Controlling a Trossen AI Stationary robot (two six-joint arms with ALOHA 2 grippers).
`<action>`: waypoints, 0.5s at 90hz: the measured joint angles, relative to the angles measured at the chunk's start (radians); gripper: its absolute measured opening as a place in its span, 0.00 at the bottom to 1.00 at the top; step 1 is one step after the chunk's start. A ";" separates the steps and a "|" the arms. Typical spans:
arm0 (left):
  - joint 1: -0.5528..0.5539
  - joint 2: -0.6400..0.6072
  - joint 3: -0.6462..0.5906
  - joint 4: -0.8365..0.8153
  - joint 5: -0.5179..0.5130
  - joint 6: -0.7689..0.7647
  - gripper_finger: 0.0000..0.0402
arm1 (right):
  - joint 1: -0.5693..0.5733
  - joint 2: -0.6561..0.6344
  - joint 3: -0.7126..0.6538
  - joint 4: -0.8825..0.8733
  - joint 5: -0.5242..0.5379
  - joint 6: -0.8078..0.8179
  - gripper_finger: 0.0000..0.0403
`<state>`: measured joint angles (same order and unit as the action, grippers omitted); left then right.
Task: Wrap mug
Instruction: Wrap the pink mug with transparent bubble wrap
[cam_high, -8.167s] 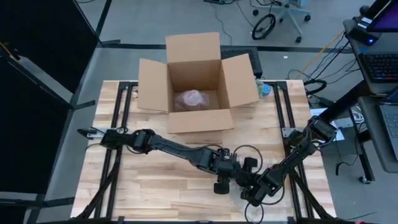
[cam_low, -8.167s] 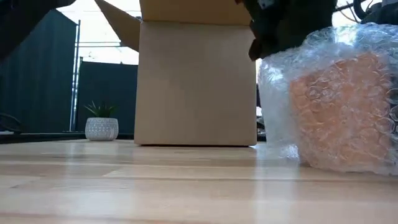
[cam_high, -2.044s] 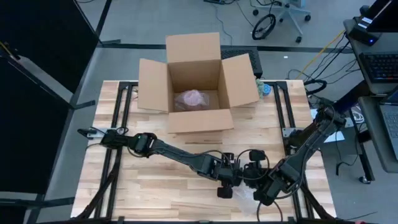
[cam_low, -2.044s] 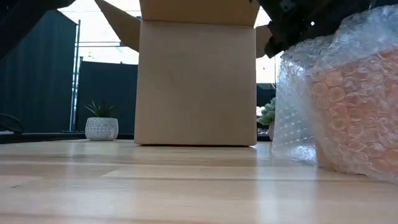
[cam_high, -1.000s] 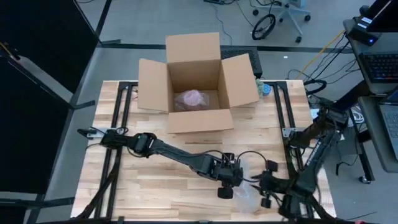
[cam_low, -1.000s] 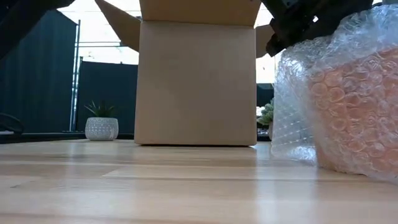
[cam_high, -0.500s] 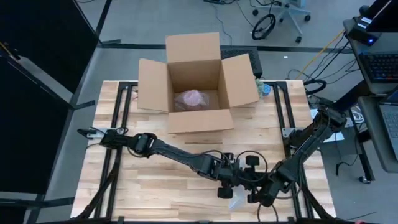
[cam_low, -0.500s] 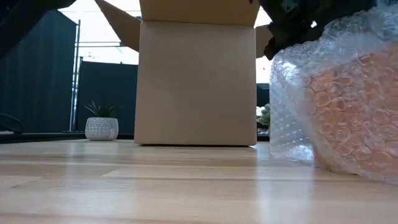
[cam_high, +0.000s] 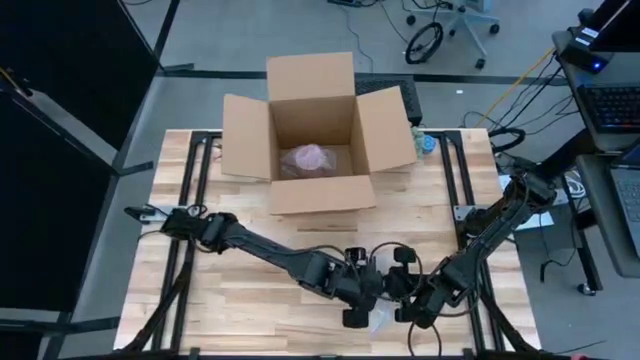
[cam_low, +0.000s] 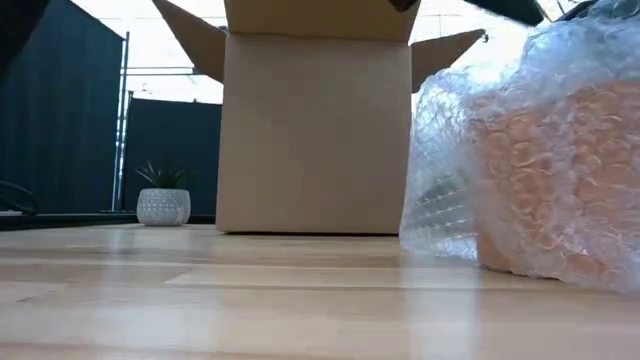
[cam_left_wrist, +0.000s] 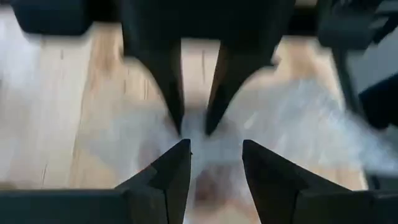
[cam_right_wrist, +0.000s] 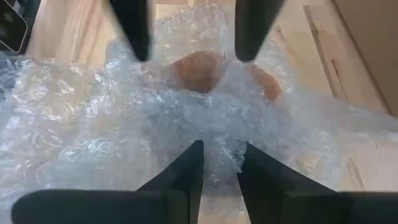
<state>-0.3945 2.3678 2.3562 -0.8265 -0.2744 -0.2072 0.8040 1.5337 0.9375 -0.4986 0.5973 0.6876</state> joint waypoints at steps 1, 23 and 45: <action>-0.001 0.000 0.000 0.005 0.000 0.004 0.33 | 0.000 0.000 0.000 0.000 0.000 0.000 0.19; 0.019 0.098 -0.010 0.041 0.014 0.003 0.33 | 0.002 0.000 -0.004 -0.014 0.009 0.002 0.19; 0.051 0.128 -0.004 -0.034 0.025 -0.003 0.33 | 0.002 0.000 -0.001 -0.003 0.007 0.005 0.19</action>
<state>-0.3433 2.4960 2.3517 -0.8601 -0.2499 -0.2107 0.8062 1.5337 0.9362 -0.5013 0.6048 0.6923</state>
